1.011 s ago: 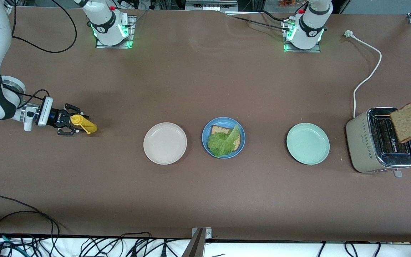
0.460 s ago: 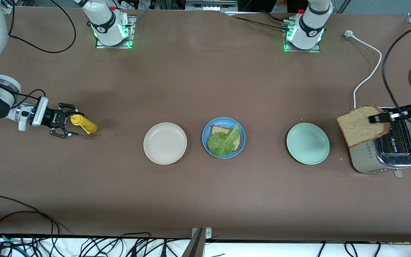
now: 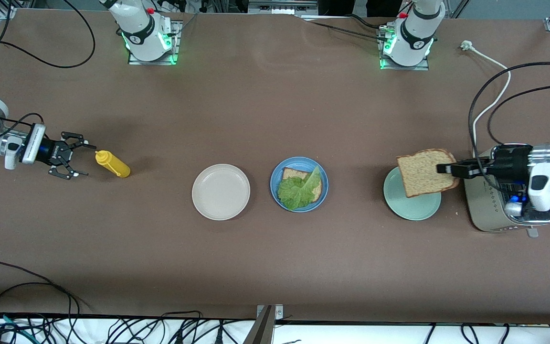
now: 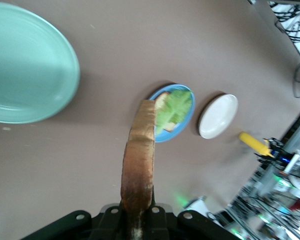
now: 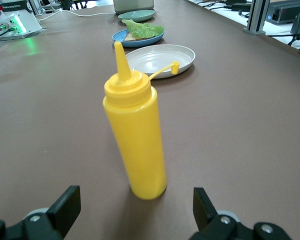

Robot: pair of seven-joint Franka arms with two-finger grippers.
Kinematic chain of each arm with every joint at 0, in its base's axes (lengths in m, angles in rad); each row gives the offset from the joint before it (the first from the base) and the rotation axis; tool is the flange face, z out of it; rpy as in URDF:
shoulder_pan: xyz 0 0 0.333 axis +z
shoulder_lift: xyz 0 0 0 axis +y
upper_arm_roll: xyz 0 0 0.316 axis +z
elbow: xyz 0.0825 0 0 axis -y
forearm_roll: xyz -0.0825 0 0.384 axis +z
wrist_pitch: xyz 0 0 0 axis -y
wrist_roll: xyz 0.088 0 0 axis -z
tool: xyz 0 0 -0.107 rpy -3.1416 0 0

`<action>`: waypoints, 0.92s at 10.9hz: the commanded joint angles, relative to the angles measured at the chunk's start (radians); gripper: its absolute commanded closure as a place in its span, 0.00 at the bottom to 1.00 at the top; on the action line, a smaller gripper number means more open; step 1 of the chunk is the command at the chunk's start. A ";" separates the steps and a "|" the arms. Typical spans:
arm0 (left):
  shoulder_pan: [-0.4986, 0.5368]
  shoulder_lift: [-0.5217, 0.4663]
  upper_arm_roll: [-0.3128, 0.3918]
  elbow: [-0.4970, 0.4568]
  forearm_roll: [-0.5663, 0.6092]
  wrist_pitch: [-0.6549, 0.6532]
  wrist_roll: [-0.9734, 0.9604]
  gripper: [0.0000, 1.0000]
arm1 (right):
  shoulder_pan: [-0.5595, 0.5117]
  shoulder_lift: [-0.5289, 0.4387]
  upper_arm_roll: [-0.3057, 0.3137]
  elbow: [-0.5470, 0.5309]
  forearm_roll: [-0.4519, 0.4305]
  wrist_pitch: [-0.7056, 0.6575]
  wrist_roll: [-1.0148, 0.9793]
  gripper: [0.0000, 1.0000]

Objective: Make sandwich in blue plate with both arms
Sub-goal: 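Lift the toast from the toaster with the left gripper toward the blue plate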

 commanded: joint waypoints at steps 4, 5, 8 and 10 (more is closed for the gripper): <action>-0.030 -0.011 -0.177 -0.367 -0.209 0.433 0.108 1.00 | -0.019 -0.091 -0.048 0.181 -0.231 -0.119 0.365 0.00; -0.046 -0.007 -0.203 -0.421 -0.258 0.525 0.140 1.00 | -0.003 -0.130 -0.044 0.197 -0.270 -0.119 0.475 0.00; -0.175 0.031 -0.220 -0.467 -0.335 0.760 0.148 1.00 | 0.090 -0.265 -0.041 0.228 -0.398 -0.118 0.812 0.00; -0.268 0.086 -0.220 -0.467 -0.344 0.916 0.147 1.00 | 0.165 -0.320 -0.040 0.269 -0.489 -0.114 1.027 0.00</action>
